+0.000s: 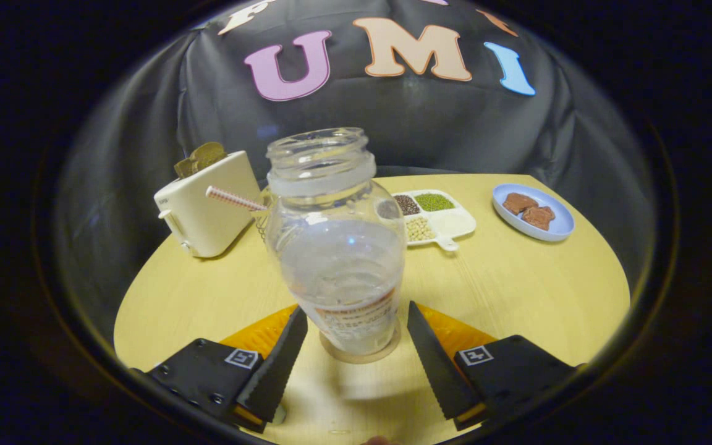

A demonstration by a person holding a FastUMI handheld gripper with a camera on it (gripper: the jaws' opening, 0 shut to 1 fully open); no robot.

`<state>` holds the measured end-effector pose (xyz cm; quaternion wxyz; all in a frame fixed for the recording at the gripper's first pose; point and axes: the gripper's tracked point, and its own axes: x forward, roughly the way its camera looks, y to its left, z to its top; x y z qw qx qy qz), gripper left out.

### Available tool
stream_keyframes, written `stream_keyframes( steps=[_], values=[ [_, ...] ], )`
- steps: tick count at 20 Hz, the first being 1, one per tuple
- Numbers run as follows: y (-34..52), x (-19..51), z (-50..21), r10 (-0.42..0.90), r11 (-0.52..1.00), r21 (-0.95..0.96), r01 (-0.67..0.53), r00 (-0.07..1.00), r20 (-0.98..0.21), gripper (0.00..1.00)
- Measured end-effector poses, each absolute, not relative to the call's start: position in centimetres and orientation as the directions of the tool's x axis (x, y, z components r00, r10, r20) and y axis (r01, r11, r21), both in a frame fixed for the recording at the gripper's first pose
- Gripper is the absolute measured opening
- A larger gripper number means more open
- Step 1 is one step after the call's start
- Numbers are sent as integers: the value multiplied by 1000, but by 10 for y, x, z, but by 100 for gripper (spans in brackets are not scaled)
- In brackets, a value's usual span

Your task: Take the bottle from table, then pour the juice into the cup, finally place the bottle on the coaster

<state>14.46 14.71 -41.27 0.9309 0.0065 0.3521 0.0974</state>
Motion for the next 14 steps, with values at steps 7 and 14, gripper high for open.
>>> stream_keyframes(
  steps=[7, 14],
  values=[
    [142, 132, -403, 195, 980, 99, -173, 730, -655, 100],
    [136, 113, -393, 184, 983, 118, -141, 730, -658, 100]
  ],
)
